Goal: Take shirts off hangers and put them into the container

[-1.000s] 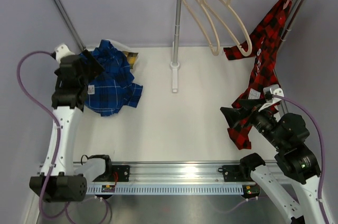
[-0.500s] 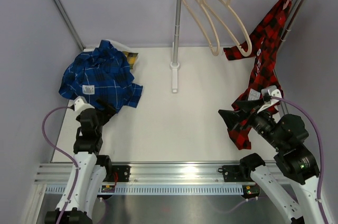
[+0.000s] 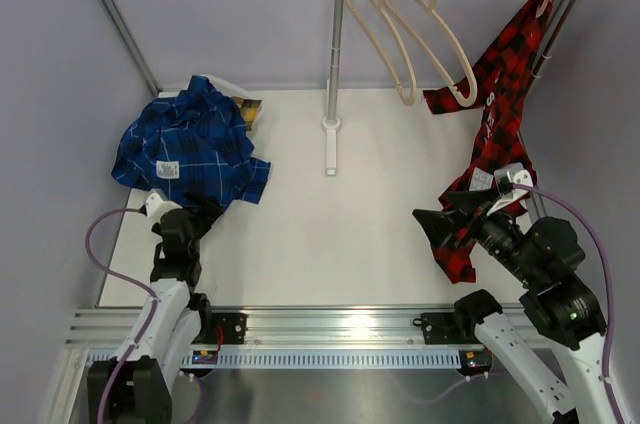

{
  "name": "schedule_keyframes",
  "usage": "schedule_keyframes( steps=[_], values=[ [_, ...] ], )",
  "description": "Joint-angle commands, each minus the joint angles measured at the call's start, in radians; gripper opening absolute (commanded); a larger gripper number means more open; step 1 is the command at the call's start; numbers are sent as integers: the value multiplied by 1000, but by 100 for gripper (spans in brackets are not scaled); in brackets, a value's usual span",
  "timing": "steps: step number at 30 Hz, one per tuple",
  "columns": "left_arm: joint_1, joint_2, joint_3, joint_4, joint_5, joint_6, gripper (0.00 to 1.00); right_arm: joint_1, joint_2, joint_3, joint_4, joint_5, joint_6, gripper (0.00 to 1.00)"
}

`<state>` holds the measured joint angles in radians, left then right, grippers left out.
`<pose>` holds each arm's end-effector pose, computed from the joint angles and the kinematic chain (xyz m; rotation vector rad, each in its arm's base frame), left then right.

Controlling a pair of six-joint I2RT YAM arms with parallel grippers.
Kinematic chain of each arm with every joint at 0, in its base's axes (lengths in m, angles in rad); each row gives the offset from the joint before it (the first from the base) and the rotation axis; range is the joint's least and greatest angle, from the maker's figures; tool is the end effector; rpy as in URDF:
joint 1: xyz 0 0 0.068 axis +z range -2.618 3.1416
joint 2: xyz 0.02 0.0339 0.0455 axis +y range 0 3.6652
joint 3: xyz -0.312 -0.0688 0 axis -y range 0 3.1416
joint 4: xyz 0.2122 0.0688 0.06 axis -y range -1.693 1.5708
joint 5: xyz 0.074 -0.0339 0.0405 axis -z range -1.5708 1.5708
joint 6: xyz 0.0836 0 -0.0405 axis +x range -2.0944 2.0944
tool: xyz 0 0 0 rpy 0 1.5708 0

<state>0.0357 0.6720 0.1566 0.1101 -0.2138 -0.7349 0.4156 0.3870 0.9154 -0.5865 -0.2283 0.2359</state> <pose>0.1324 0.0225 0.1940 -0.8693 1.7728 -0.2461 0.0283 0.0332 0.3810 -0.3282 1.6391 0.6823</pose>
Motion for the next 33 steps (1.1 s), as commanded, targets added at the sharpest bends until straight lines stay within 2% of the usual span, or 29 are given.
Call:
schedule_keyframes(
  steps=[1,7,9,10,11,13,14,17,18,20,24,27,30,31,33],
  values=[
    [12,70,-5,175,-38,-15,95,18,-14,0,39,-6,-6,100],
    [26,175,3,252,-27,-27,90,20,-11,0,33,0,-6,99],
    [29,196,8,272,-29,-27,83,22,-10,0,31,0,-7,99],
    [29,199,11,275,-27,-27,78,20,-11,0,31,0,-7,99],
    [29,205,18,276,-27,-27,66,20,-11,-1,33,1,-9,99],
    [30,209,27,281,-29,-23,51,20,-8,-1,33,3,-7,99],
    [30,210,34,278,-33,-20,37,20,-8,0,33,1,-9,100],
    [30,213,64,266,-38,-3,22,20,-4,0,34,1,-9,99],
    [32,218,83,254,-35,-1,12,20,0,0,34,1,-9,99],
    [30,216,103,231,-22,-4,2,20,0,0,34,3,-9,100],
    [30,181,193,73,7,-20,0,20,4,2,33,7,-10,100],
    [30,163,345,-53,4,21,0,20,9,2,34,7,-10,99],
    [30,248,574,-174,-9,109,0,20,16,0,37,3,-7,100],
    [30,320,695,-196,-7,150,0,20,18,0,39,1,-7,99],
    [30,389,796,-223,-1,176,0,20,26,2,37,1,-7,99]
  ],
)
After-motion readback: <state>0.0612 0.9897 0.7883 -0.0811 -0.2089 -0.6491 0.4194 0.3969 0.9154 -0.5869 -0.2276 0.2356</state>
